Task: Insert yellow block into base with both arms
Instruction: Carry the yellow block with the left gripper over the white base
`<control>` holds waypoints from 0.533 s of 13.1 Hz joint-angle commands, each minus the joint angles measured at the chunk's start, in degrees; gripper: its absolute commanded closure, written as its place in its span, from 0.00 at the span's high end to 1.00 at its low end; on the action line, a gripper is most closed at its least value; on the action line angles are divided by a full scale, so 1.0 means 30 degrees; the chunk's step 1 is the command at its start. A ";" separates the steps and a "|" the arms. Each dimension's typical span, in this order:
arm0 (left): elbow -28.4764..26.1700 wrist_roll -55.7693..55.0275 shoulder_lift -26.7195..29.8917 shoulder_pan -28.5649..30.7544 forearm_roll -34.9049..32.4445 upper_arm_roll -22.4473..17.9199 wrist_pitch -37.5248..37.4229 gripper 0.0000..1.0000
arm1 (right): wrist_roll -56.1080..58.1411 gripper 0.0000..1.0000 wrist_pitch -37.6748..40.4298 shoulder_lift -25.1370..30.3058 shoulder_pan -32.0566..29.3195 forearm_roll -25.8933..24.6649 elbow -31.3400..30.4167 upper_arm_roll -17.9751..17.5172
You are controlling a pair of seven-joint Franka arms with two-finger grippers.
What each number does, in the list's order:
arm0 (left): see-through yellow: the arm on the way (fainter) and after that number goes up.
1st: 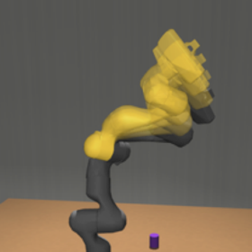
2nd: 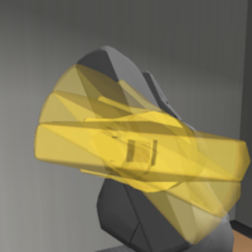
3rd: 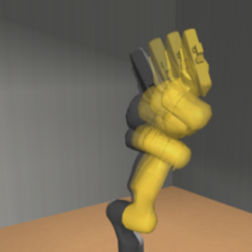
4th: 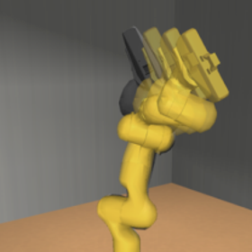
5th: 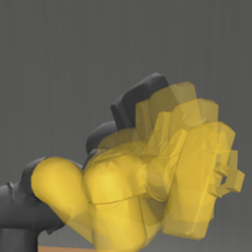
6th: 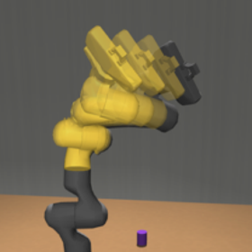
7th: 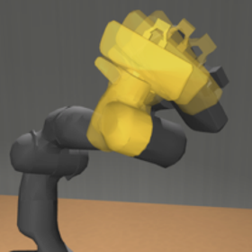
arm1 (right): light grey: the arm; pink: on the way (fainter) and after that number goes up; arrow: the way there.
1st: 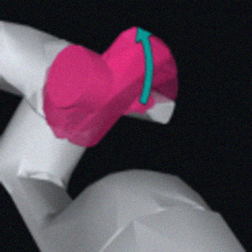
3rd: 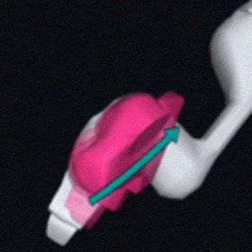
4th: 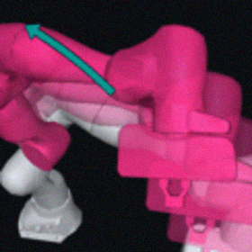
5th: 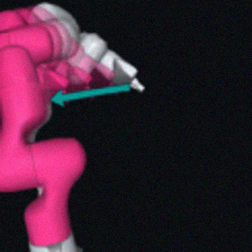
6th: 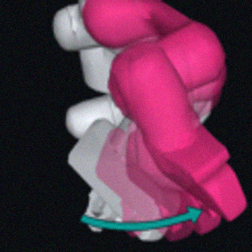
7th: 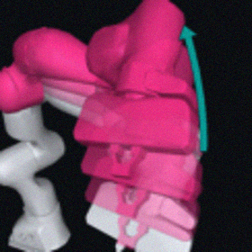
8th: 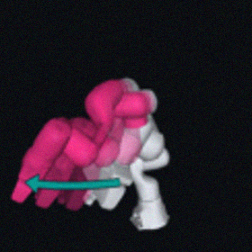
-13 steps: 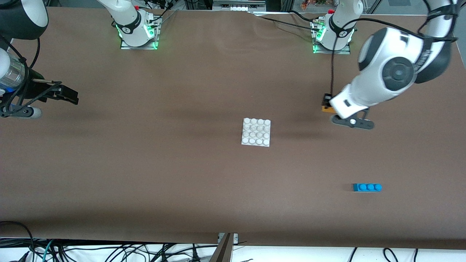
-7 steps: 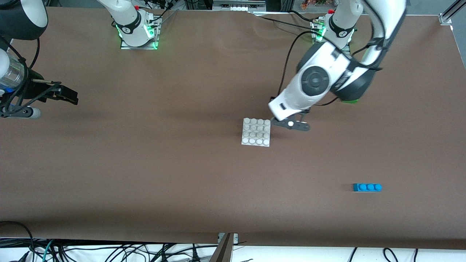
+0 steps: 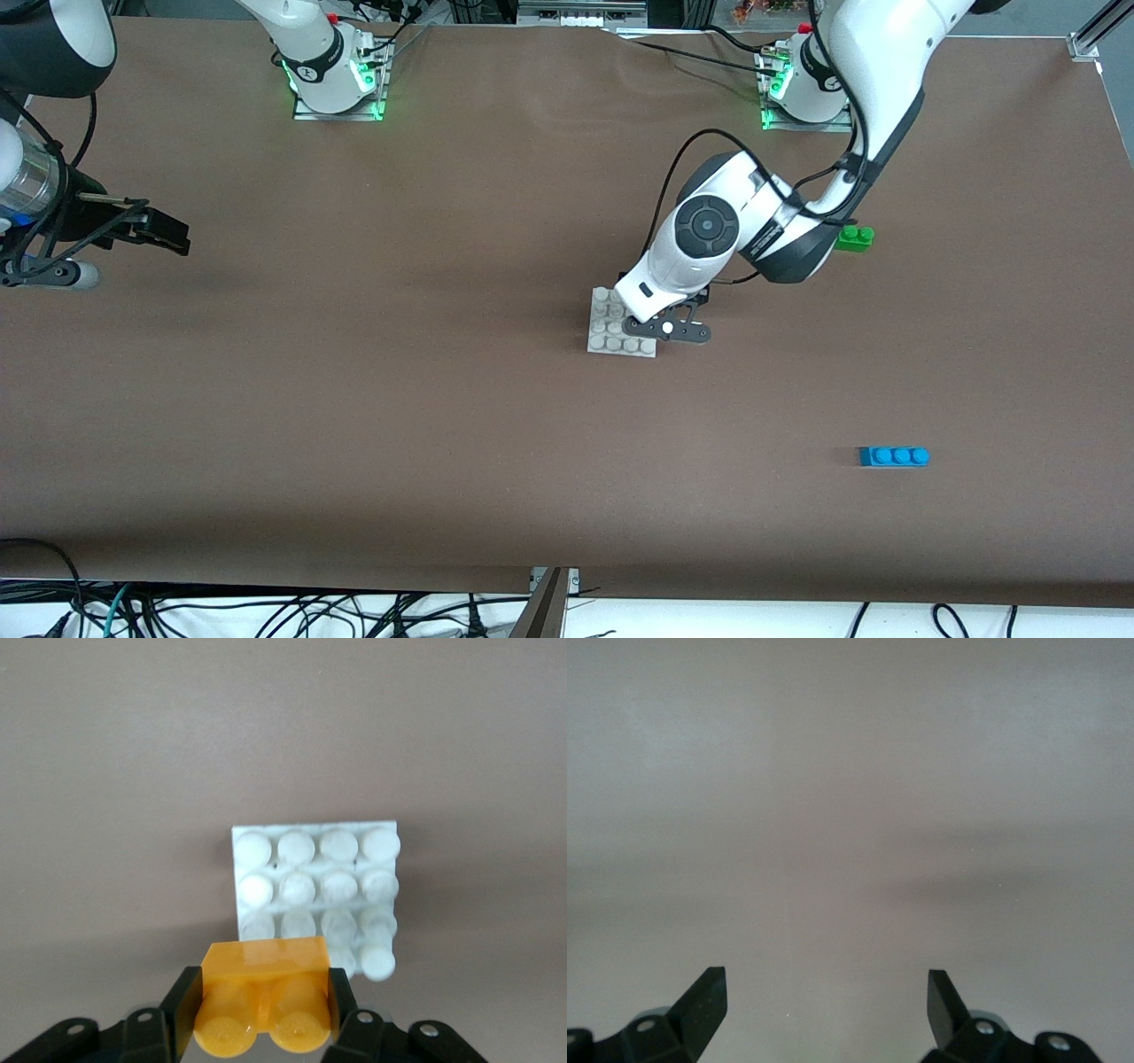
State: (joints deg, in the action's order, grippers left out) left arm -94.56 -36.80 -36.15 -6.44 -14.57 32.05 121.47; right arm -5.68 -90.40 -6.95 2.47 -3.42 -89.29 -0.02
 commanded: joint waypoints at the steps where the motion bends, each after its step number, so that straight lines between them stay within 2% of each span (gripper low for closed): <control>1: 0.0701 -0.1614 -0.1540 -0.1131 -0.1091 -0.0225 0.0786 0.25 | 0.0163 1.00 0.0161 -0.0087 -0.0178 0.0115 0.0322 -0.0081; 7: 0.0730 -0.1796 -0.2128 -0.1603 -0.1883 -0.0577 0.1433 0.24 | 0.0163 1.00 0.0132 -0.0087 -0.0178 0.0086 0.0322 -0.0081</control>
State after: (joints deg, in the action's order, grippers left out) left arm -94.08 -41.26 -41.61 -9.95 -18.33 31.04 126.05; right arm -5.68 -90.40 -6.95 2.46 -3.42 -89.29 0.00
